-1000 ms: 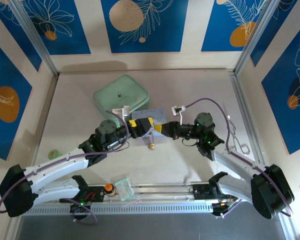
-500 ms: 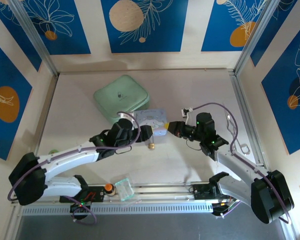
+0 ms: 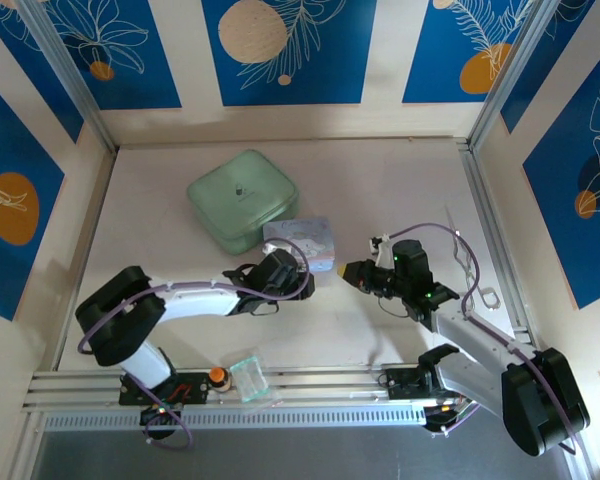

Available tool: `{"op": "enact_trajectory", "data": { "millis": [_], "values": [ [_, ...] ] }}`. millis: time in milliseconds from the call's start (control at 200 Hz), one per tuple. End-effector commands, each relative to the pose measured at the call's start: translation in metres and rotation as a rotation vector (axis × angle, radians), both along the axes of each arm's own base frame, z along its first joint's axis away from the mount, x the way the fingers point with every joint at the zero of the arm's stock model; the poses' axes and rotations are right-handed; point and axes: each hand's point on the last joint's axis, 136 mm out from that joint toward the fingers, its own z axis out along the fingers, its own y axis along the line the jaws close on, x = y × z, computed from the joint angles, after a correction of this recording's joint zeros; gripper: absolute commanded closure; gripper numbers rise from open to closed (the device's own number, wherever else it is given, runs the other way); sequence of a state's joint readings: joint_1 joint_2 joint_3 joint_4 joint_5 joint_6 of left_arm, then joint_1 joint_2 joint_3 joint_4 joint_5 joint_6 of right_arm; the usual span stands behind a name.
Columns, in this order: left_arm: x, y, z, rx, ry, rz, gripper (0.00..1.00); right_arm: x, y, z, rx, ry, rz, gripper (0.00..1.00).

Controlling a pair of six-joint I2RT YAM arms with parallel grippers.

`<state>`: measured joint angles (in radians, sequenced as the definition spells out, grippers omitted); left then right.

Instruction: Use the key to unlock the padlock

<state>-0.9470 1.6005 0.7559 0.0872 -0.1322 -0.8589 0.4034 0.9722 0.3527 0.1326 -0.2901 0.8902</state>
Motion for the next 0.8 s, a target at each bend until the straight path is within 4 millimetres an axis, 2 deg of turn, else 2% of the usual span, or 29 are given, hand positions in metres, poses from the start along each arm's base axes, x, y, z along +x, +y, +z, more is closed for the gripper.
{"op": "enact_trajectory", "data": {
  "millis": [0, 270, 410, 550, 695, 795],
  "values": [
    [0.014, -0.015, 0.011, -0.036, -0.061, 0.031, 0.32, -0.005, -0.005, -0.007, -0.013, 0.005, -0.006, 0.99],
    [0.015, -0.017, -0.017, -0.015, -0.026, 0.05, 0.42, -0.008, -0.006, -0.014, -0.017, 0.018, -0.004, 0.99],
    [0.014, -0.021, -0.025, -0.026, -0.011, 0.049, 0.56, -0.01, -0.008, -0.022, -0.019, 0.035, -0.014, 0.99],
    [0.013, -0.027, -0.026, -0.025, -0.007, 0.033, 0.67, -0.012, -0.007, -0.031, -0.004, 0.062, -0.016, 0.99],
    [0.013, -0.025, -0.024, -0.032, -0.012, 0.054, 0.79, -0.012, -0.005, -0.036, -0.001, 0.08, -0.011, 1.0],
    [0.013, -0.027, -0.023, -0.046, -0.007, 0.054, 0.82, -0.012, -0.003, -0.037, 0.002, 0.083, -0.009, 1.0]
  ]
}}
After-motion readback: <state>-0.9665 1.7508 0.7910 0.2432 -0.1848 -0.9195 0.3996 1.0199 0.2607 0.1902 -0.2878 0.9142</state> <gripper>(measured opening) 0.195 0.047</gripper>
